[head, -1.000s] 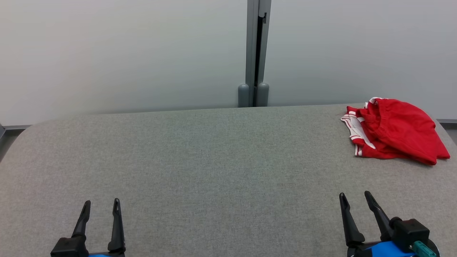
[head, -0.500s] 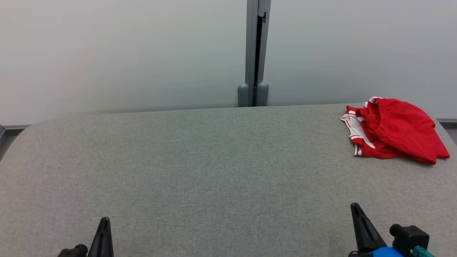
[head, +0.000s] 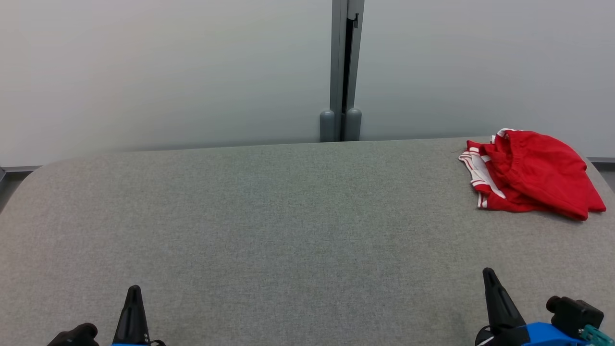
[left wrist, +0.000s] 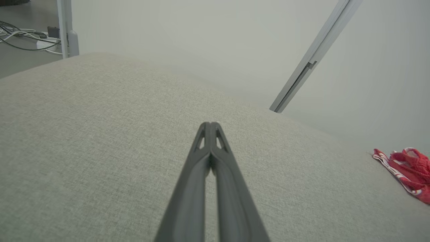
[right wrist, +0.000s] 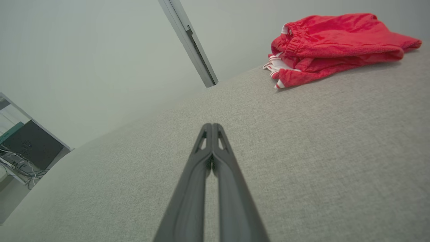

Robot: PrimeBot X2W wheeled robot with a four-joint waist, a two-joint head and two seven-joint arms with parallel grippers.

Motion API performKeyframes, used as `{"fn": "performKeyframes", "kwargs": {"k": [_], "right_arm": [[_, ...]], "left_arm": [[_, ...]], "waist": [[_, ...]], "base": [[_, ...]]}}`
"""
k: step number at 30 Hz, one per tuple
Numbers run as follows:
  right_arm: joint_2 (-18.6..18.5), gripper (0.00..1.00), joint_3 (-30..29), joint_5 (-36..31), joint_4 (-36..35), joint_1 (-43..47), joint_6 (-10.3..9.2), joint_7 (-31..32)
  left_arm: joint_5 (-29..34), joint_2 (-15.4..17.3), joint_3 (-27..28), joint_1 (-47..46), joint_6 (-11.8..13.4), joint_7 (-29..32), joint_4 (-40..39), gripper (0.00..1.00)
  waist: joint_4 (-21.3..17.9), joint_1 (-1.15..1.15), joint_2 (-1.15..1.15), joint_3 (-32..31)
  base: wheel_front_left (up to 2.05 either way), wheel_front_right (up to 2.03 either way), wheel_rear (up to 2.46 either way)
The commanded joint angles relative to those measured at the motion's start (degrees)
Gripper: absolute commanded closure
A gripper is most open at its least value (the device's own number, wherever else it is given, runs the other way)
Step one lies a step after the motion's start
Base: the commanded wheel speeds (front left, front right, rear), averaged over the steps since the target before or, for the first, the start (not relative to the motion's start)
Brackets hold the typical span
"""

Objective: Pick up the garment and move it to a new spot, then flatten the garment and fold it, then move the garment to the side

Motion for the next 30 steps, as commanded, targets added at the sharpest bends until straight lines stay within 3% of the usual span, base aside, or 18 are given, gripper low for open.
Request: {"fn": "performKeyframes", "kwargs": {"k": [1, 30], "right_arm": [[-0.21, 1.00, -0.39, 1.86, -1.23, -1.67, 0.00, 0.56], [-0.30, 1.00, -2.42, 25.72, -2.81, -3.80, 0.00, 6.64]], "left_arm": [[-1.93, 0.27, 0.54, -1.95, -0.21, 0.38, -1.12, 1.00], [-26.86, -0.25, 1.51, -5.48, -0.96, 6.39, -2.23, 1.00]], "waist": [[0.01, -0.01, -0.01, 0.02], [0.10, -0.01, -0.01, 0.81]], "base": [[0.00, 0.00, 0.00], [0.00, 0.00, 0.00]]}}
